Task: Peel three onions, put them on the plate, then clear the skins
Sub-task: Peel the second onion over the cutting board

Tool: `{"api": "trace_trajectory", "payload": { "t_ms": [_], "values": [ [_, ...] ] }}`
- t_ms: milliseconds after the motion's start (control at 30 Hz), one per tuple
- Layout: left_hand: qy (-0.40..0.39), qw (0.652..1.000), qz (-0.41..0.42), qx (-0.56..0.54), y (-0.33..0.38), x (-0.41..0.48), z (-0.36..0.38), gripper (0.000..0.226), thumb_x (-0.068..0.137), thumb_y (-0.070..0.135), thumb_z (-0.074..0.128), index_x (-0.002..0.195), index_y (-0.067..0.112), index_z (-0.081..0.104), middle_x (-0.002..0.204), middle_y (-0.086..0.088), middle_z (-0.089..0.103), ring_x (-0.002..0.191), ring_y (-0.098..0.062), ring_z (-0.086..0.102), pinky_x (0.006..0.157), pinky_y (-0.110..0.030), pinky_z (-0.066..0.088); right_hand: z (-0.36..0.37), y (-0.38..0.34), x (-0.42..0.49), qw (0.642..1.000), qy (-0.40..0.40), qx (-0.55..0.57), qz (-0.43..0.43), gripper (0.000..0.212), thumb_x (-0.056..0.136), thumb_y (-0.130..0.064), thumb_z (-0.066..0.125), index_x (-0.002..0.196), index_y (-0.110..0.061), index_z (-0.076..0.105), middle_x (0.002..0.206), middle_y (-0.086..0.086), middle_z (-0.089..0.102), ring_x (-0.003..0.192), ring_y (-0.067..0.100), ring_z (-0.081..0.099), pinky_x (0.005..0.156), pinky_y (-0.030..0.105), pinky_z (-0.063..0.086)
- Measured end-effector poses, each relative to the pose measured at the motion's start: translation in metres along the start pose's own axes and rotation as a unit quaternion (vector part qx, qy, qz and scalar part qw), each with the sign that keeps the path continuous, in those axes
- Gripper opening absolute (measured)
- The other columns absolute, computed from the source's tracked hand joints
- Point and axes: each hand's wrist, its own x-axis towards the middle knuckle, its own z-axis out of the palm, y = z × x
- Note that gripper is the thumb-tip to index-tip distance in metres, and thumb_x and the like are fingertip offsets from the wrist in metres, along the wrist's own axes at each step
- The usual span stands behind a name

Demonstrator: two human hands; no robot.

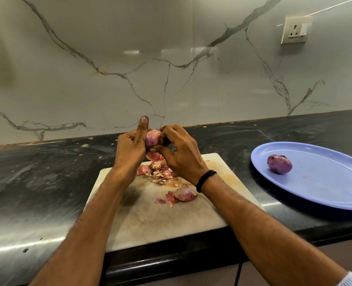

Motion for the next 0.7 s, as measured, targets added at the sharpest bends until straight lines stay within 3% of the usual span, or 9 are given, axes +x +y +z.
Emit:
{"api": "trace_trajectory", "payload": {
  "t_ms": [100,233,467,600,700],
  "values": [
    [0.003,1.0,0.006,-0.008,0.0015,-0.0015,0.0011,0.054,0.097,0.054,0.049,0.074,0.009,0.068,0.076,-0.013,0.071,0.071,-0.019,0.072,0.069,-0.026,0.062,-0.0025,-0.0028,0.0009,0.999,0.002,0.033,0.016,0.032,0.082,-0.016,0.076,0.101,-0.001,0.055,0.096,0.01,0.061,0.081,0.016,0.057,0.073,0.011,0.046],
    [-0.001,1.0,0.013,-0.007,0.0016,-0.0013,0.0001,0.058,0.098,0.053,0.049,0.077,0.003,0.069,0.084,-0.023,0.071,0.08,-0.029,0.073,0.075,-0.032,0.063,-0.0037,-0.0043,0.0002,0.999,0.0,0.036,0.01,0.04,0.083,-0.014,0.075,0.115,-0.004,0.054,0.106,0.01,0.061,0.089,0.015,0.058,0.08,0.003,0.043],
    [-0.002,1.0,0.023,0.003,0.0007,-0.0008,-0.0009,0.06,0.094,0.057,0.05,0.076,0.003,0.068,0.079,-0.02,0.071,0.079,-0.031,0.073,0.076,-0.036,0.063,-0.0028,-0.0039,0.0003,1.0,0.001,0.009,-0.008,0.032,0.085,-0.013,0.072,0.112,-0.004,0.057,0.103,0.01,0.06,0.087,0.013,0.056,0.077,0.005,0.042],
    [0.0,1.0,0.023,0.013,0.0027,-0.002,-0.0005,0.058,0.095,0.056,0.05,0.072,0.005,0.067,0.071,-0.013,0.07,0.069,-0.026,0.071,0.072,-0.034,0.063,-0.0026,-0.004,0.0004,1.0,-0.002,0.004,-0.011,0.031,0.085,-0.013,0.072,0.111,-0.004,0.057,0.102,0.01,0.06,0.086,0.015,0.057,0.077,0.006,0.041],
    [0.0,0.999,0.027,0.019,0.0032,-0.0037,0.0002,0.053,0.096,0.053,0.05,0.061,0.014,0.059,0.053,0.004,0.062,0.055,-0.01,0.064,0.062,-0.025,0.06,-0.0035,-0.0038,0.0004,1.0,-0.002,0.007,-0.008,0.03,0.085,-0.013,0.072,0.109,-0.003,0.057,0.102,0.01,0.06,0.086,0.015,0.056,0.075,0.006,0.042]
  ]
}}
